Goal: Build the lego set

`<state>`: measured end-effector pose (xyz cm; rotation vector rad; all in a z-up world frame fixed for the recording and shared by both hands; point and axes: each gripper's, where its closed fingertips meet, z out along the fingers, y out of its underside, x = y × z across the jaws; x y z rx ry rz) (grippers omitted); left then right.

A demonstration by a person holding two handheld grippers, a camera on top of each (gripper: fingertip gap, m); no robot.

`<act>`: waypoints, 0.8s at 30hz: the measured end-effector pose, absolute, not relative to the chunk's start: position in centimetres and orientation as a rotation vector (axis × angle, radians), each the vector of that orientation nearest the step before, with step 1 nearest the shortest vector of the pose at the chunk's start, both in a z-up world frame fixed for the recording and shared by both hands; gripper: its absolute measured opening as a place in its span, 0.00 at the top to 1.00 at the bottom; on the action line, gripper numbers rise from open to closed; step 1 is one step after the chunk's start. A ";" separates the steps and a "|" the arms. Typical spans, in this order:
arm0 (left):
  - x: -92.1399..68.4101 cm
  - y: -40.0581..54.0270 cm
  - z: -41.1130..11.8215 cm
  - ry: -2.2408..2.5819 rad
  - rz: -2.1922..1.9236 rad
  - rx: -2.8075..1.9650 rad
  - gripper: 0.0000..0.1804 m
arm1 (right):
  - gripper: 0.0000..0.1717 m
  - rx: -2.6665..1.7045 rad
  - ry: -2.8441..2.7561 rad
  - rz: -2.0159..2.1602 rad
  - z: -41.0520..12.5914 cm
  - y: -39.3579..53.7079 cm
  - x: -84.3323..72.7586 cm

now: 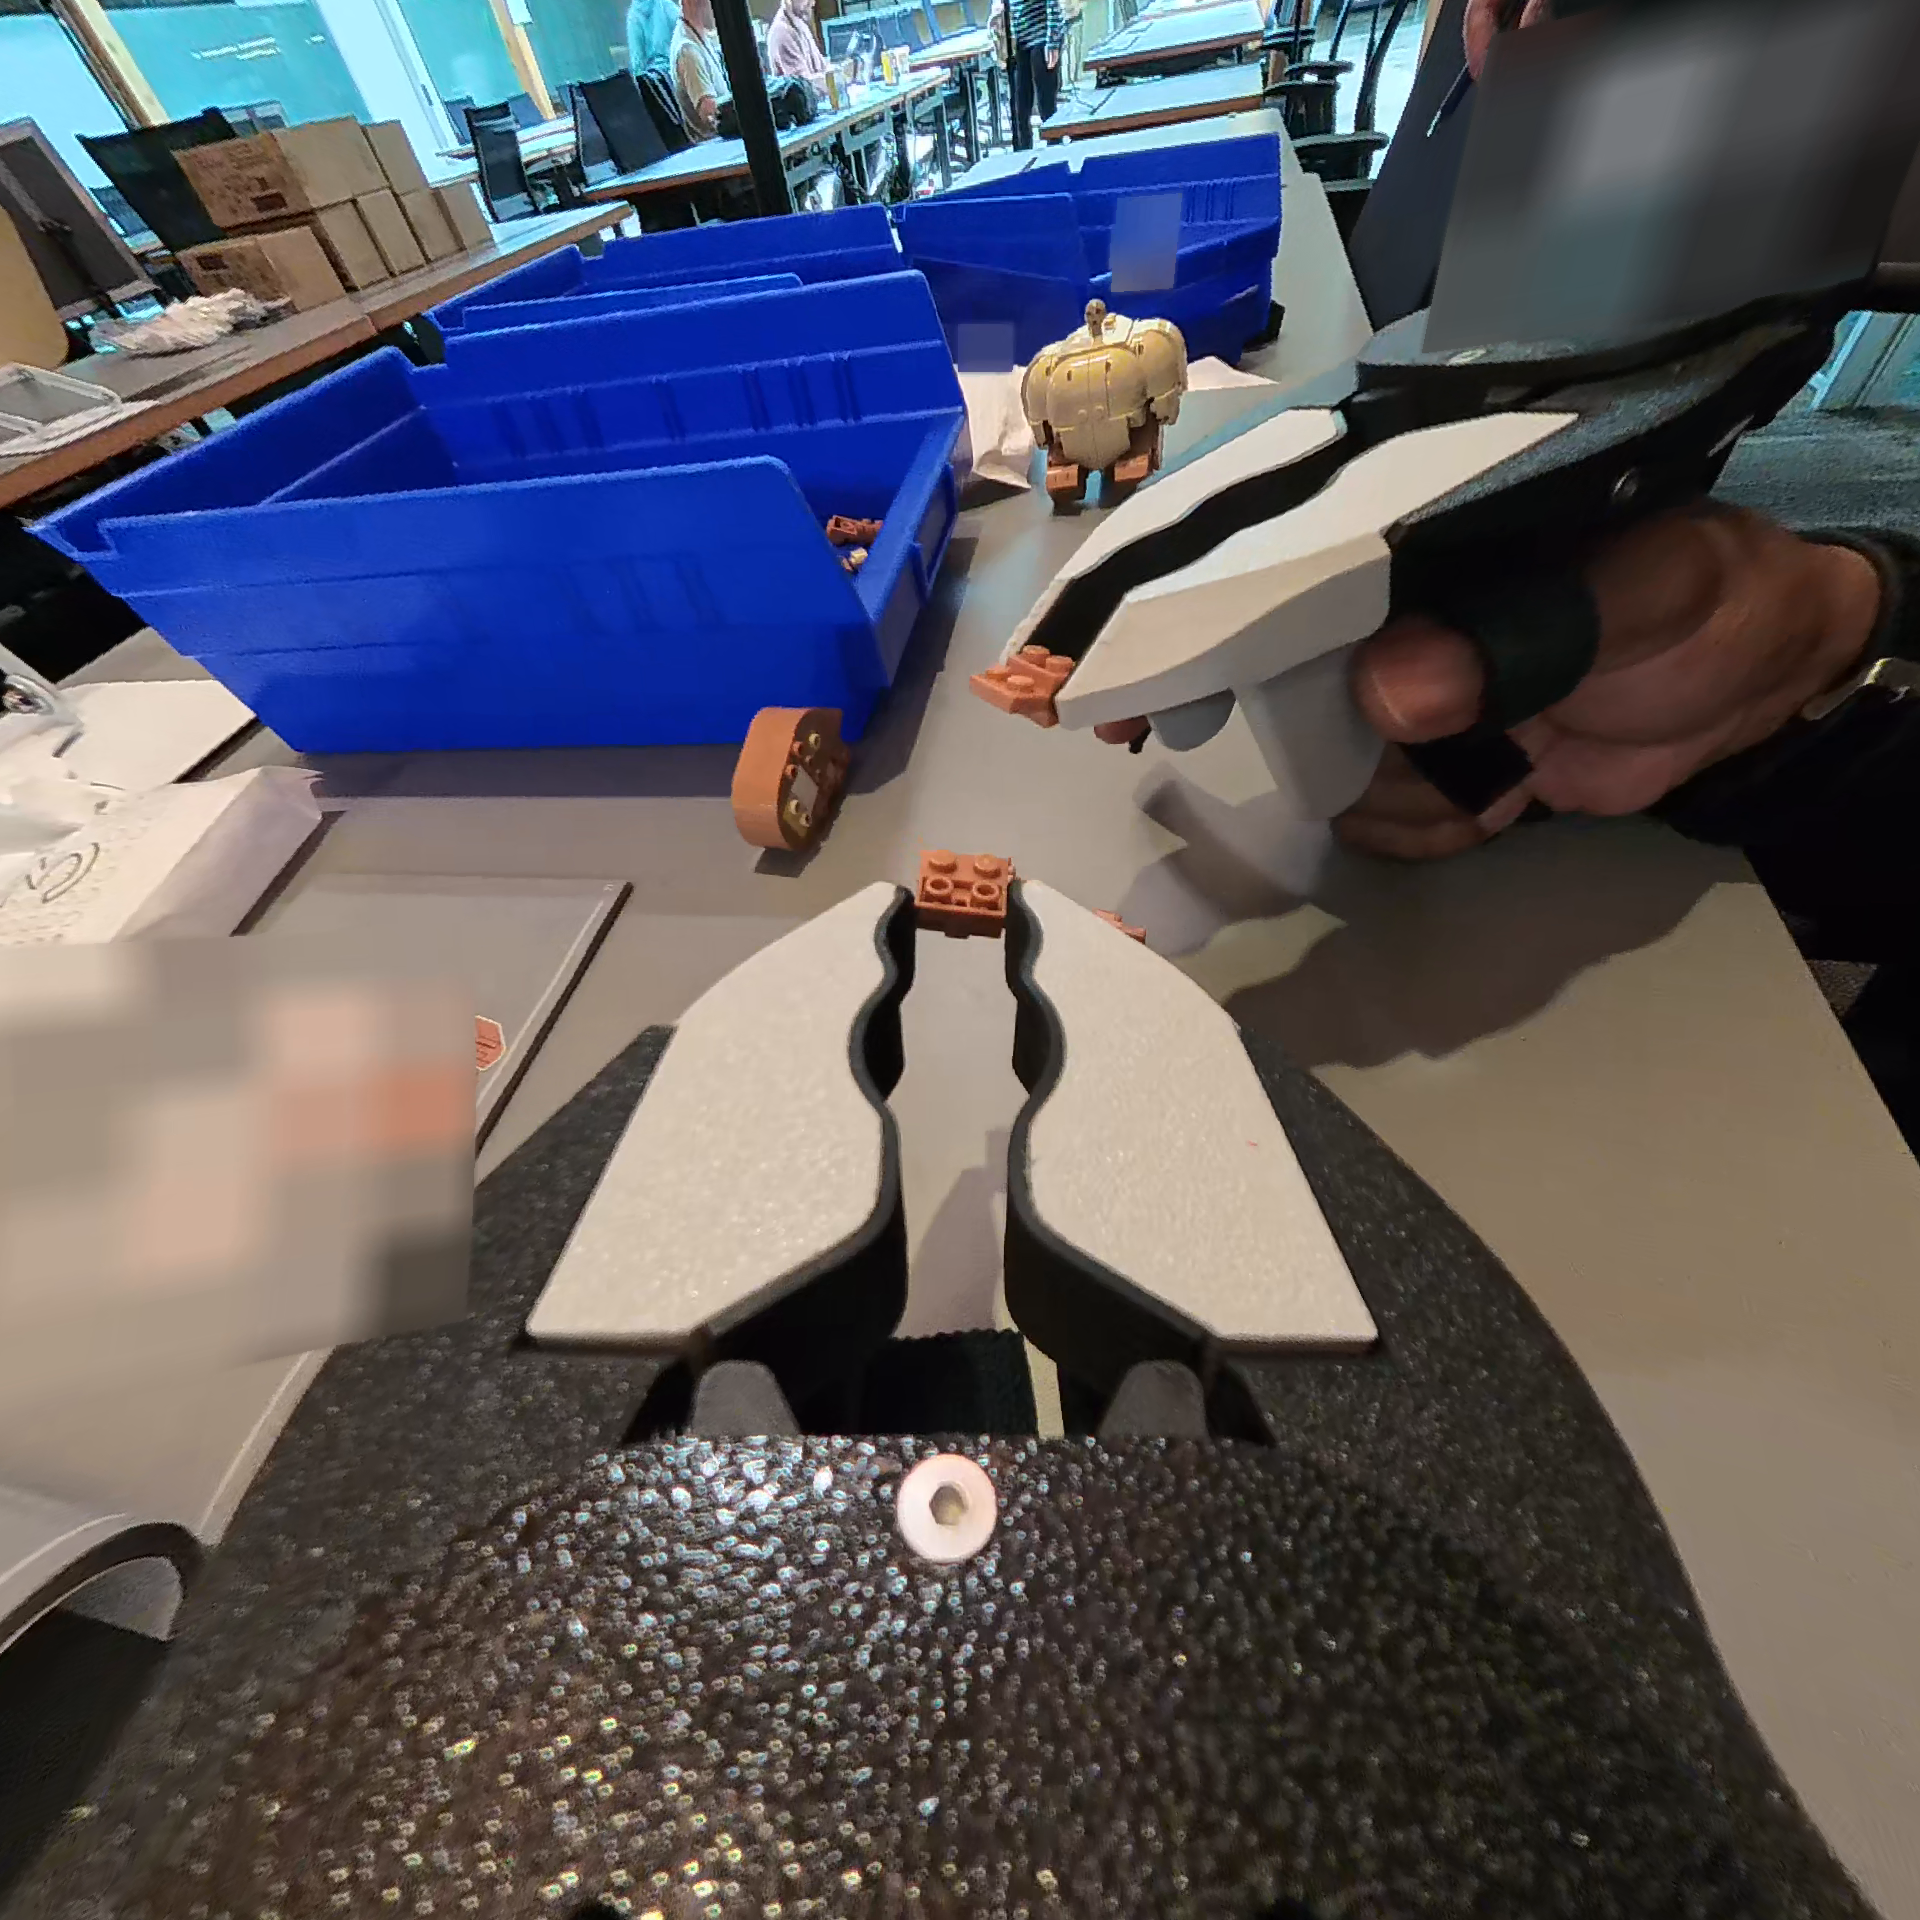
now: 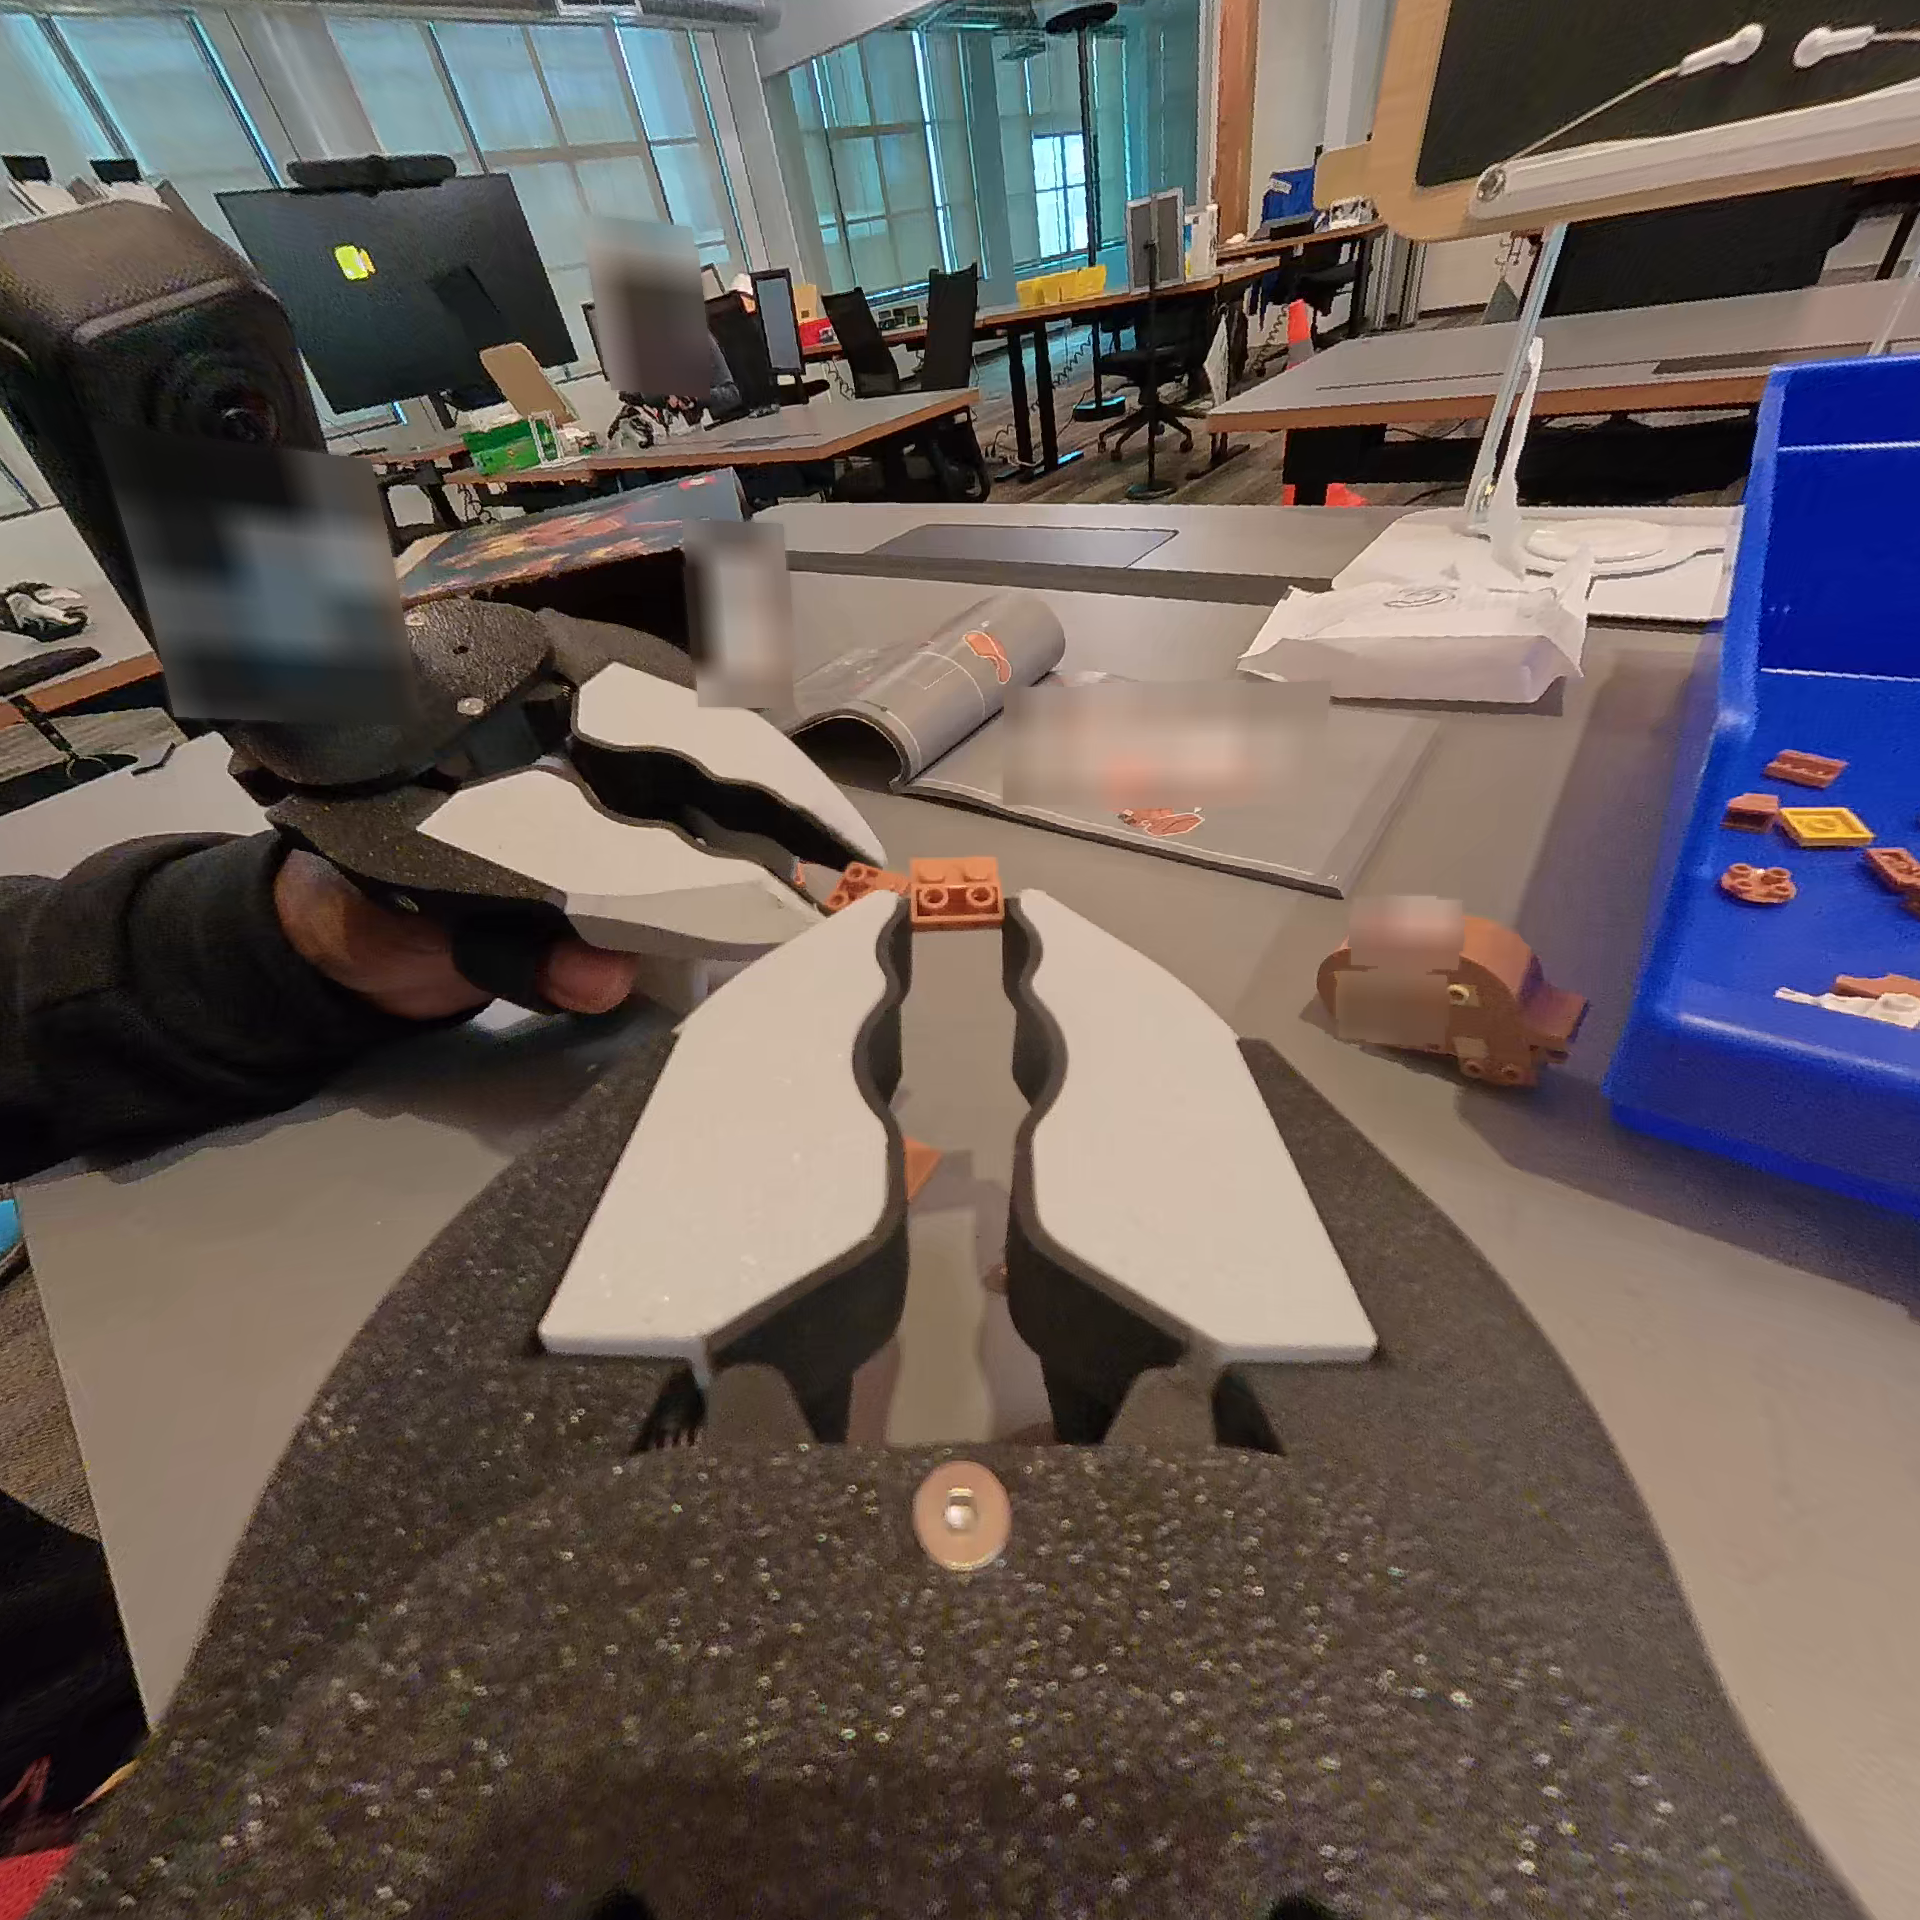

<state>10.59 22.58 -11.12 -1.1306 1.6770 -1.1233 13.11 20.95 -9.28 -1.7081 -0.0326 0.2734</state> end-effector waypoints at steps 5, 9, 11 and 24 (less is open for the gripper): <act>10.5 23.0 -10.0 1.599 -1.185 -1.147 0.91 | 0.91 -1.651 0.036 0.266 -8.6 20.6 14.2; 10.3 24.7 -8.8 1.457 -1.311 -1.236 0.91 | 0.91 -1.646 0.046 0.284 -8.6 20.6 14.3; 10.3 24.9 -9.1 1.466 -1.292 -1.241 0.91 | 0.91 -1.650 0.023 0.264 -8.6 20.6 14.0; 10.3 25.1 -8.8 1.449 -1.207 -1.192 0.91 | 0.91 -1.489 0.218 0.207 -6.7 19.2 17.6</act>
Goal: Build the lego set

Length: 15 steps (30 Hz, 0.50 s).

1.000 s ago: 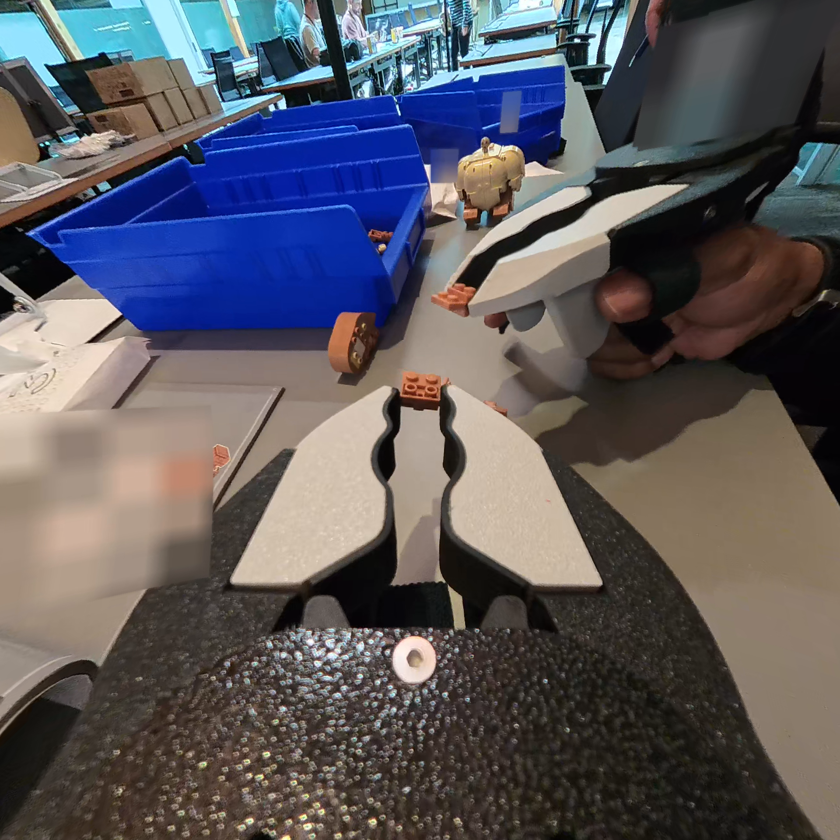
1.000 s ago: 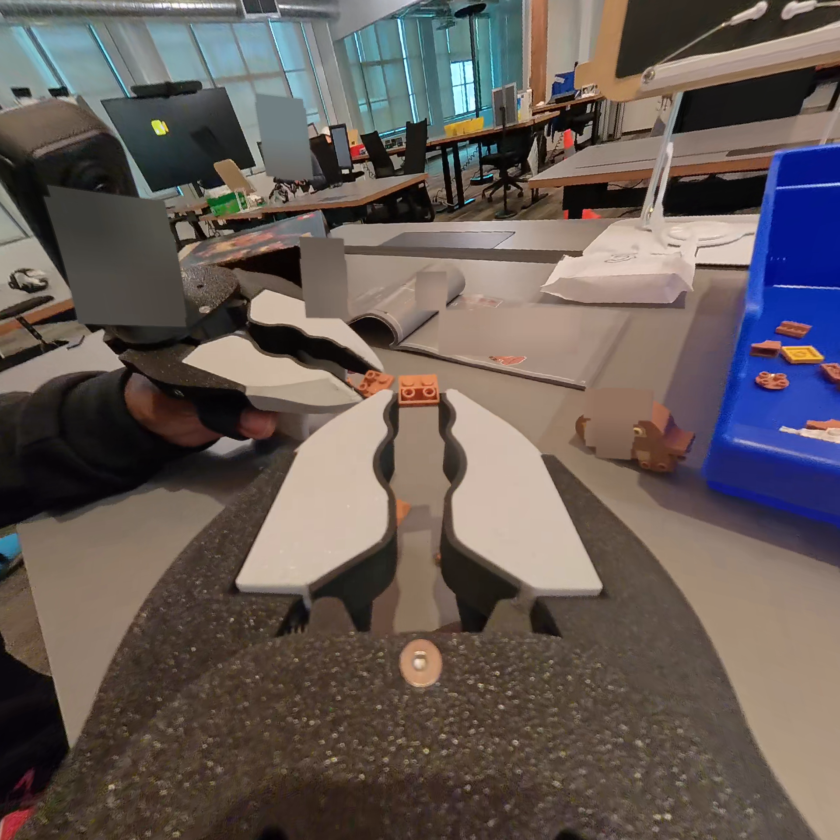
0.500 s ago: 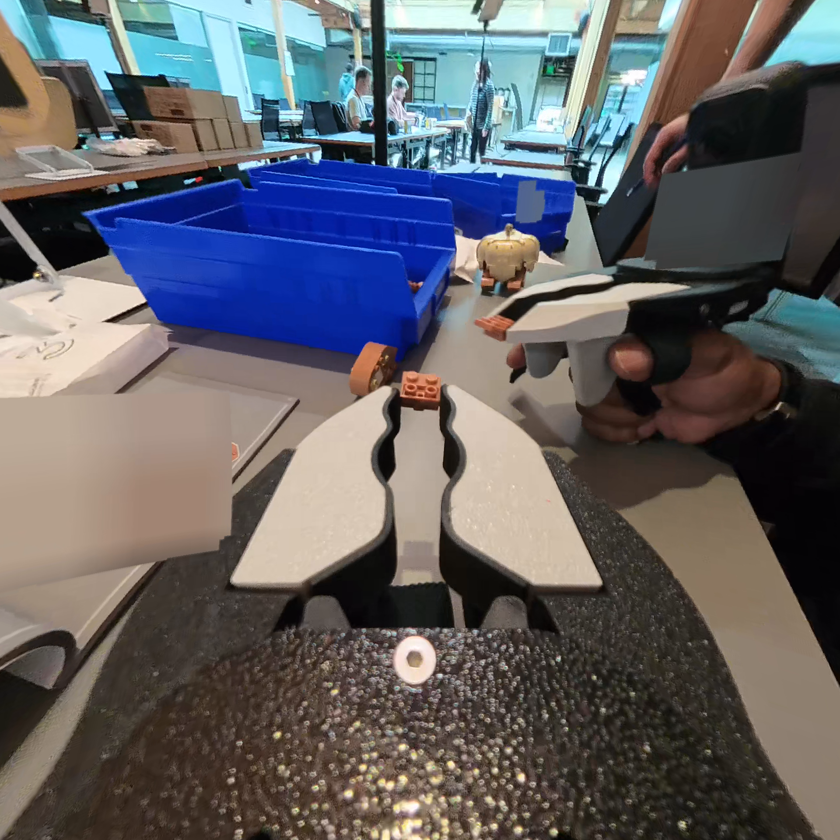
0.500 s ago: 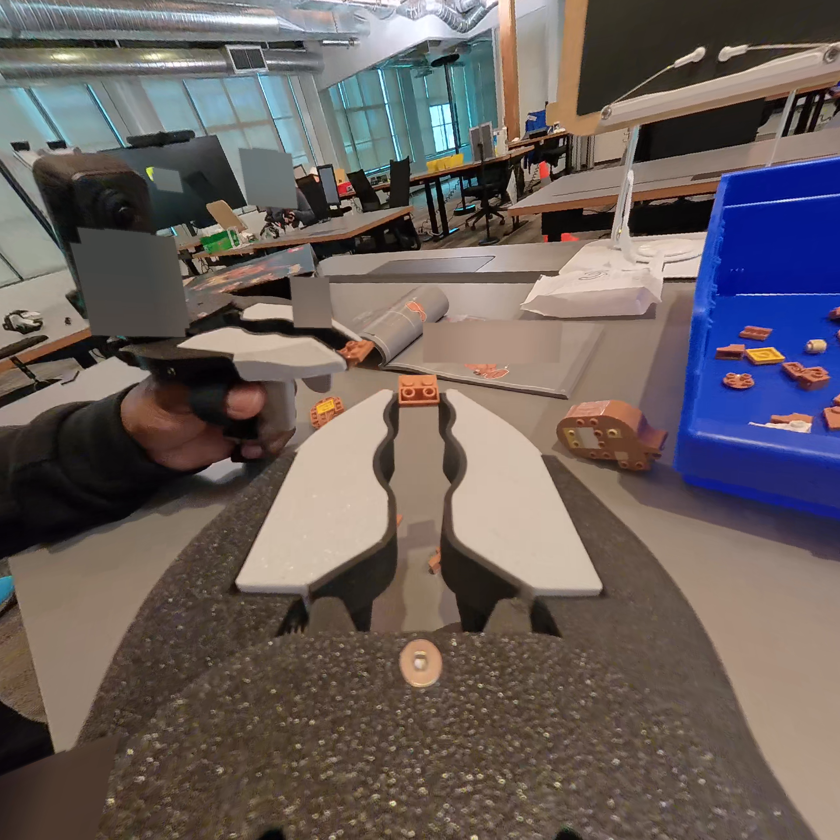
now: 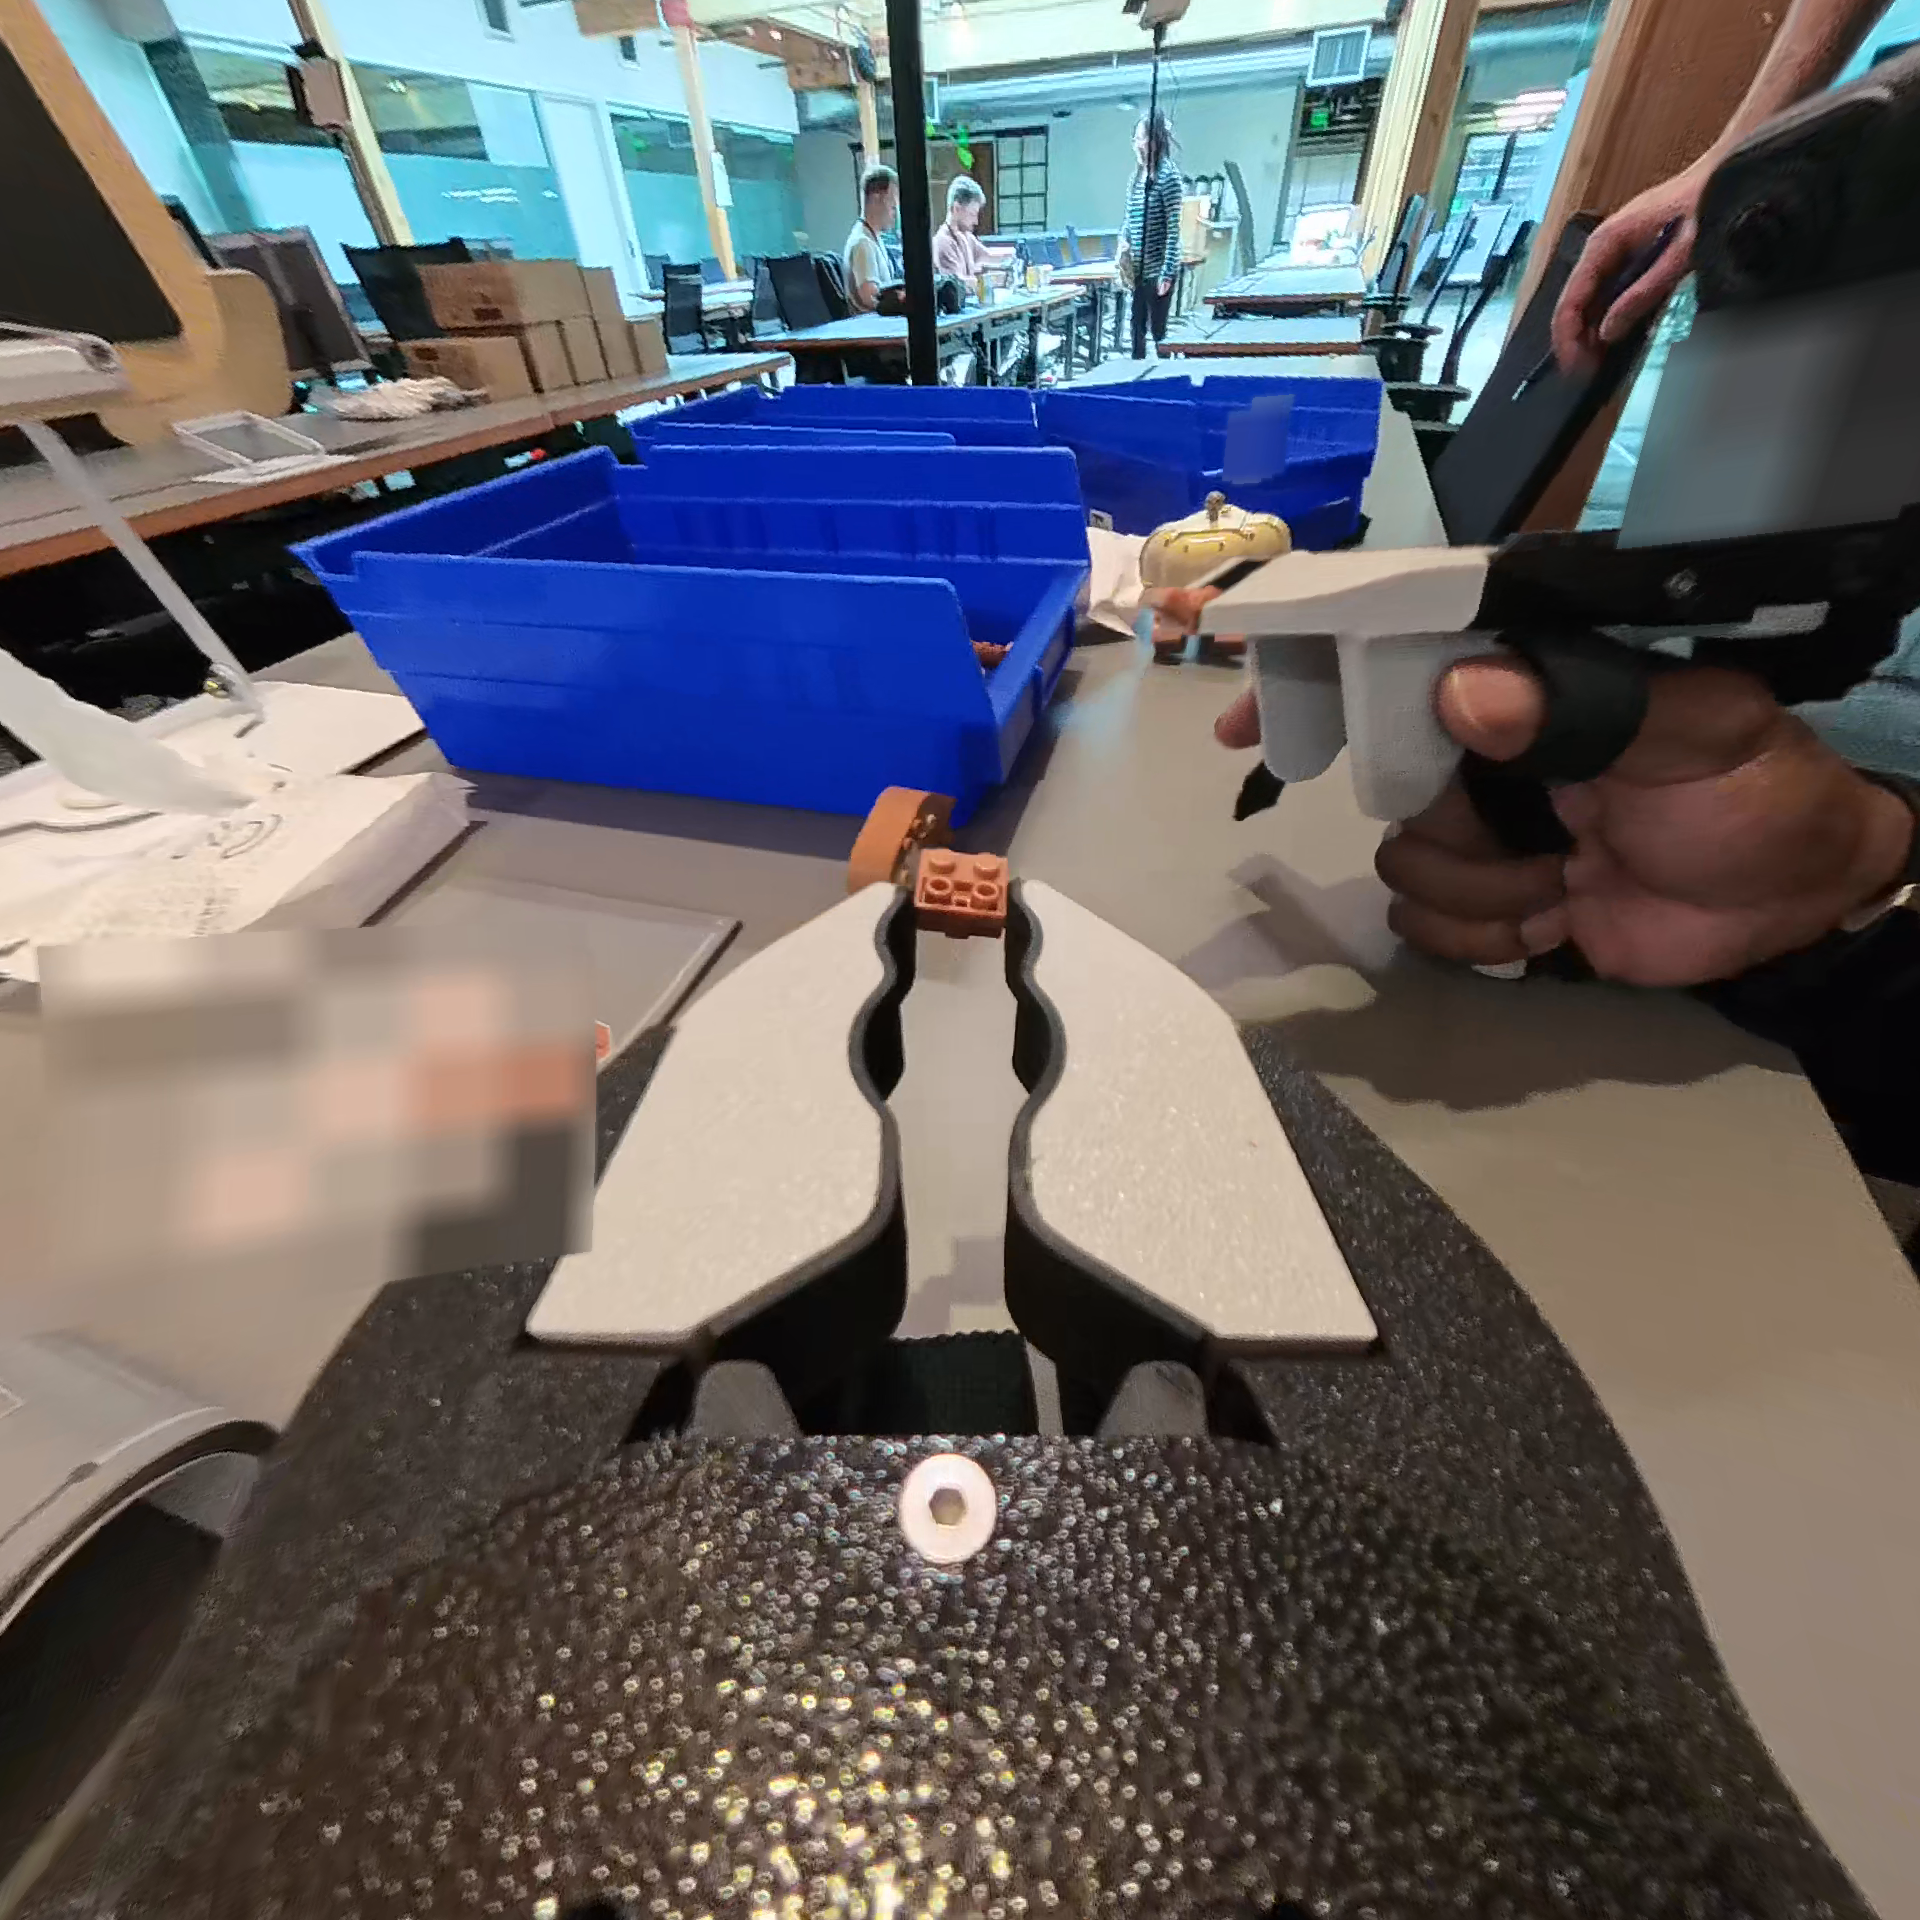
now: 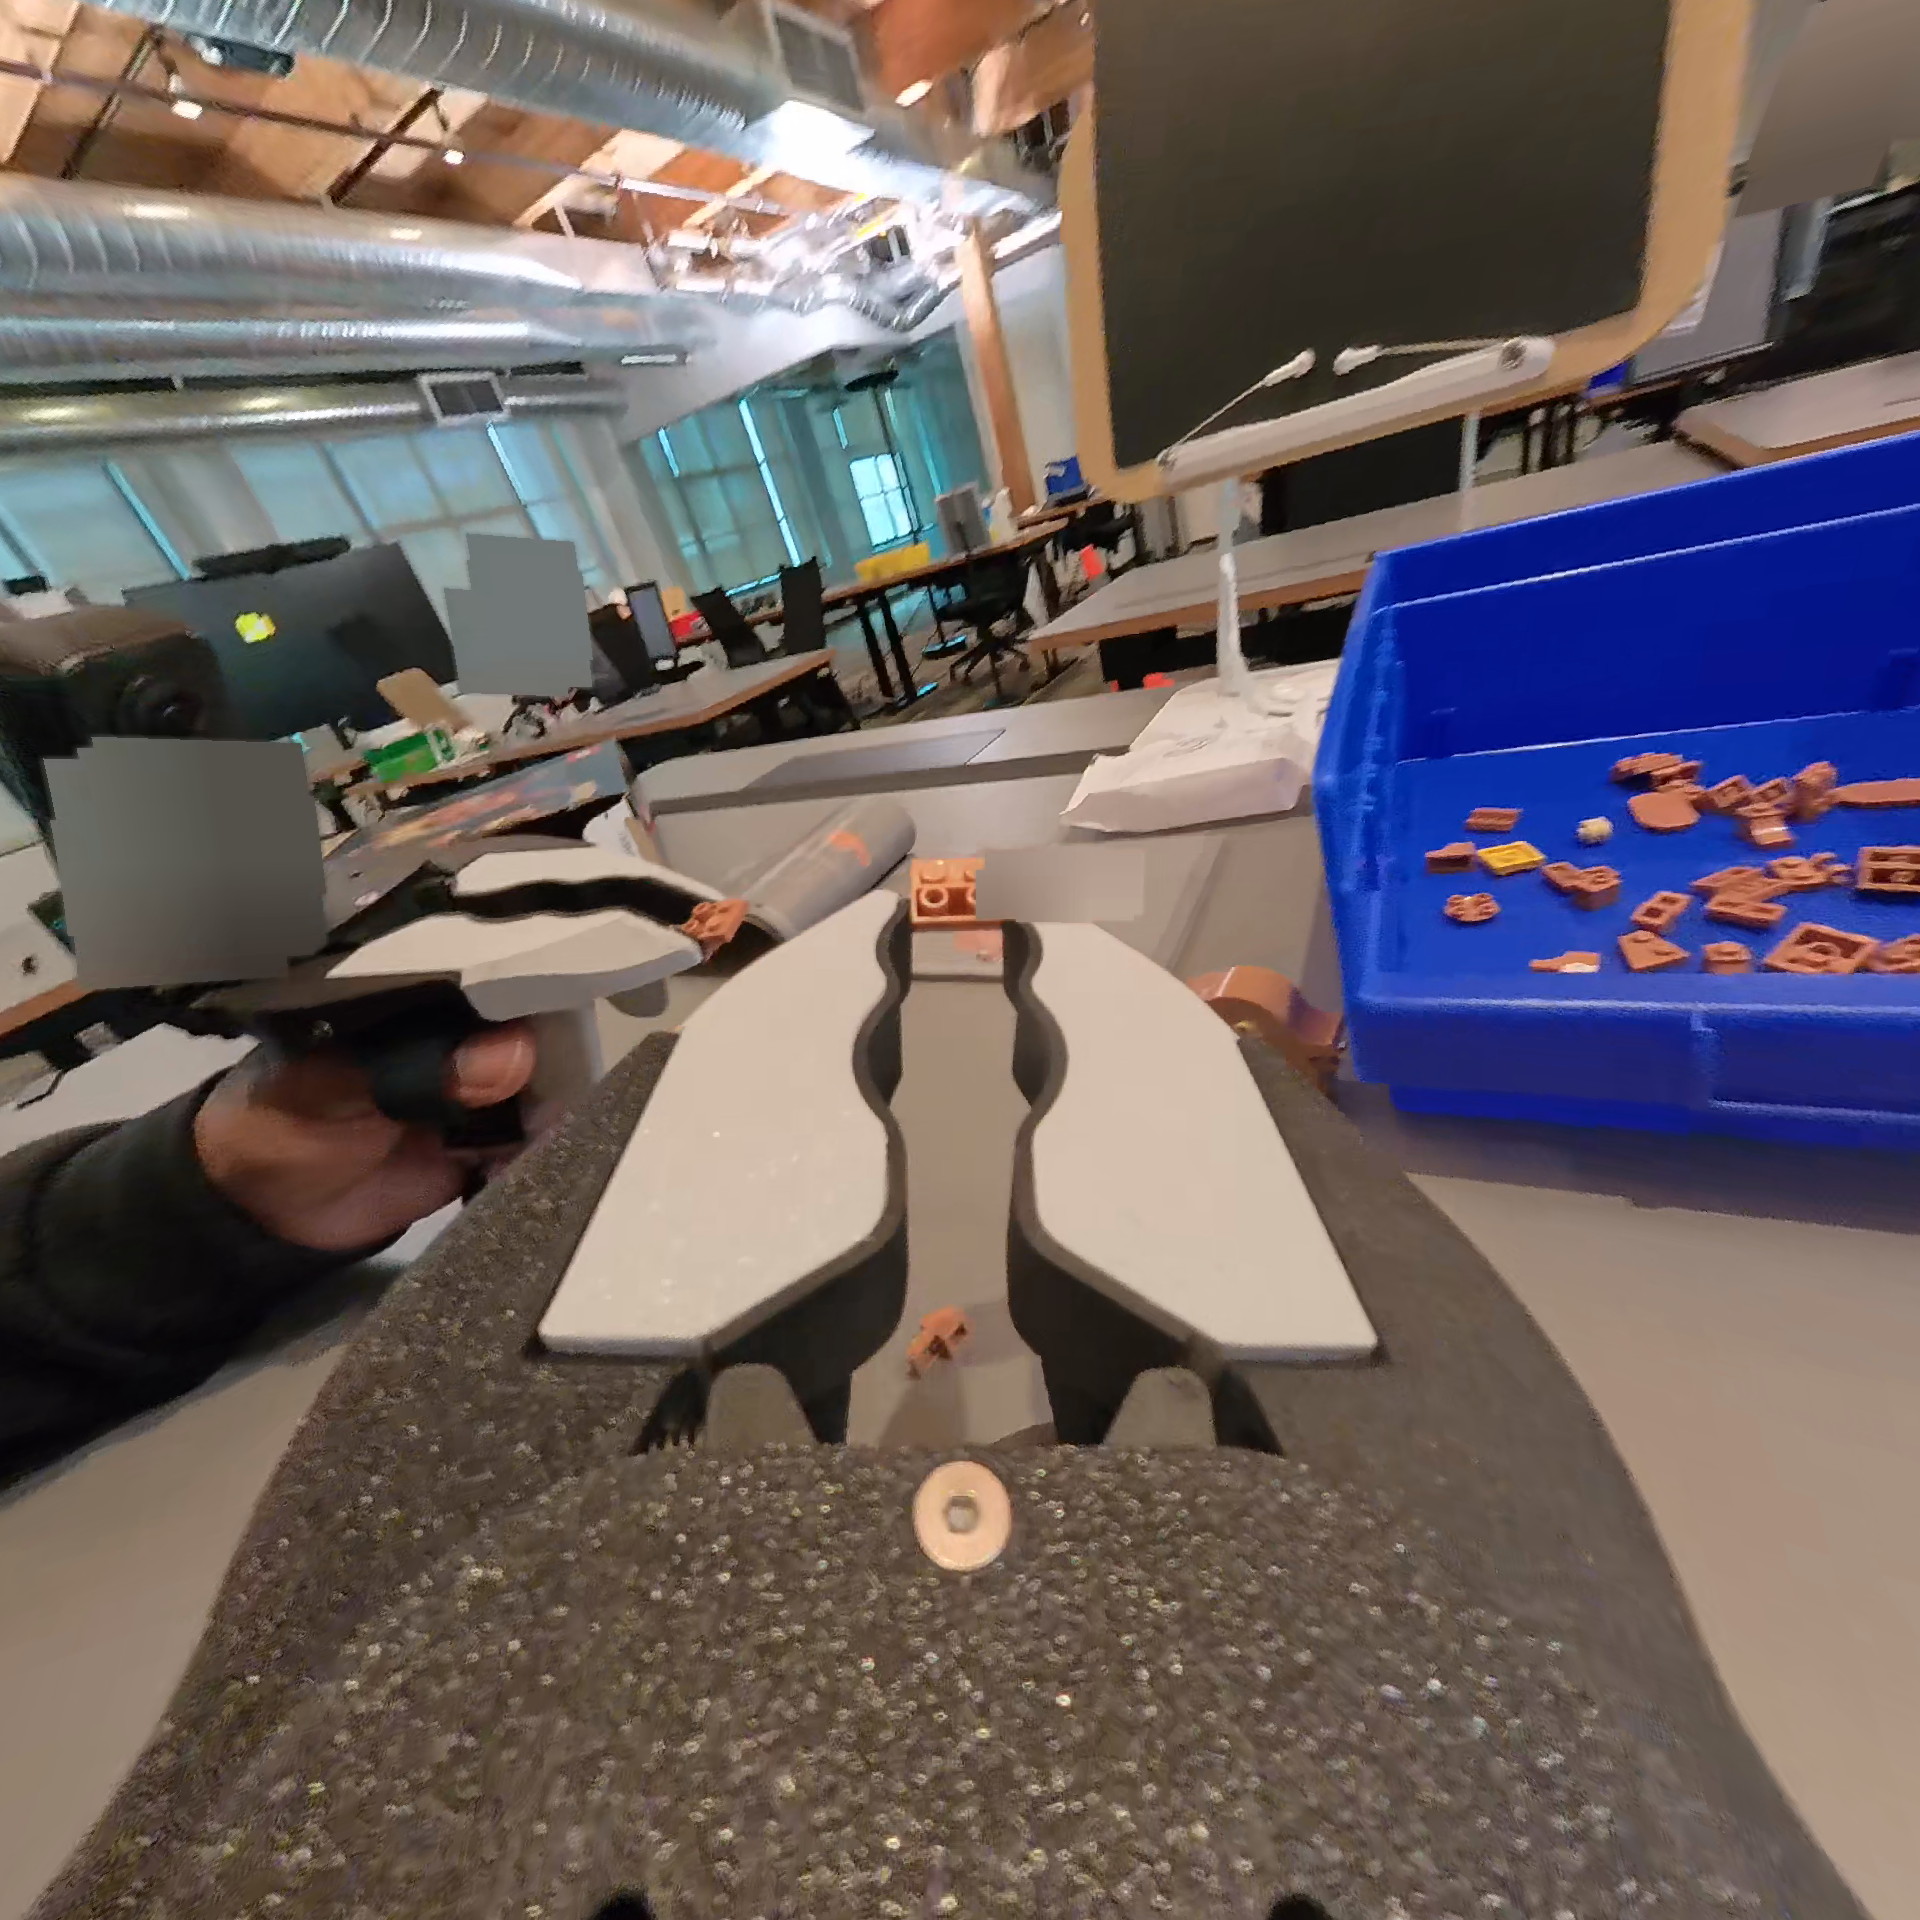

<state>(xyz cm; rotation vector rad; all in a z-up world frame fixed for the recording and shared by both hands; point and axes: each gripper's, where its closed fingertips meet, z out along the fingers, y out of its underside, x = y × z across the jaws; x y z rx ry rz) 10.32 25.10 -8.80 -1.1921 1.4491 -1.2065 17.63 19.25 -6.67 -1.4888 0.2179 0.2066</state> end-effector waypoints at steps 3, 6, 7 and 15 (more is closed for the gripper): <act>10.4 24.2 -9.0 1.508 -1.084 -1.082 0.91 | 0.91 -1.460 0.238 0.161 -6.3 18.8 18.2; 10.6 22.2 -9.1 1.556 -1.118 -1.023 0.91 | 0.91 -1.459 0.241 0.131 -6.3 18.7 18.4; 10.6 21.6 -9.1 1.564 -1.143 -1.012 0.91 | 0.91 -1.463 0.233 0.116 -6.3 18.7 18.3; 10.6 23.7 -8.6 1.452 -1.240 -1.159 0.91 | 0.91 -1.515 0.109 -0.056 -6.6 19.2 16.9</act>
